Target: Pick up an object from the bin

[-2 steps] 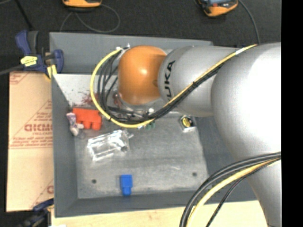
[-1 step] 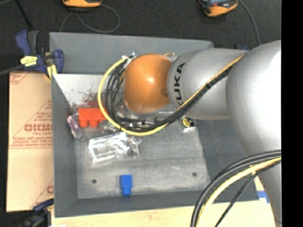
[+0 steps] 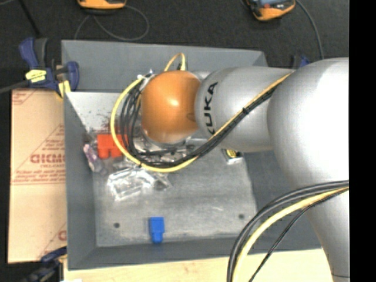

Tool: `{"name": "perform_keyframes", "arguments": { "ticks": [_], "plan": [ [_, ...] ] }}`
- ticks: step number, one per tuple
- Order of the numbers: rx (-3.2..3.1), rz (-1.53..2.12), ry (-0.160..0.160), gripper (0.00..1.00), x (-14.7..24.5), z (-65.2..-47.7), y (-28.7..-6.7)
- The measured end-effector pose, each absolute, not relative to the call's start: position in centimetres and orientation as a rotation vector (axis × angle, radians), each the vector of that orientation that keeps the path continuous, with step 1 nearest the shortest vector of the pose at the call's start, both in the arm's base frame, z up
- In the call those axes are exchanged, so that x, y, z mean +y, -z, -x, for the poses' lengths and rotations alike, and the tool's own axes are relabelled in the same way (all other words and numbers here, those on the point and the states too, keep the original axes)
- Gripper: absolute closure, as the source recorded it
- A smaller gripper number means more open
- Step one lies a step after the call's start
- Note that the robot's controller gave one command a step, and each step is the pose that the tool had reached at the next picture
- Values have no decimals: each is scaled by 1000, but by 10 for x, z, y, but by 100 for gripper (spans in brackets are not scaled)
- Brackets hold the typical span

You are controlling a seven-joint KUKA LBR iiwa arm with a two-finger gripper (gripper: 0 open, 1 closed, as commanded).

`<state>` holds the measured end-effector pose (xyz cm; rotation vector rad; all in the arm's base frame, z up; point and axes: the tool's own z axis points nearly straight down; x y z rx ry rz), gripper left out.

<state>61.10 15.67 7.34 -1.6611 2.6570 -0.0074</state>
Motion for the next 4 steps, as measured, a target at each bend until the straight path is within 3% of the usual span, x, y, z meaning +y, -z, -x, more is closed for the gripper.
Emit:
{"name": "perform_keyframes", "arguments": {
  "ticks": [1,2,3,4],
  "plan": [
    [2658,1649,6,0,157,-613,-76],
    [2656,1644,8,100,157,-615,-78],
    [2669,1641,5,100,156,-617,-153],
    [2680,1633,3,100,155,-618,-172]
  ]
}}
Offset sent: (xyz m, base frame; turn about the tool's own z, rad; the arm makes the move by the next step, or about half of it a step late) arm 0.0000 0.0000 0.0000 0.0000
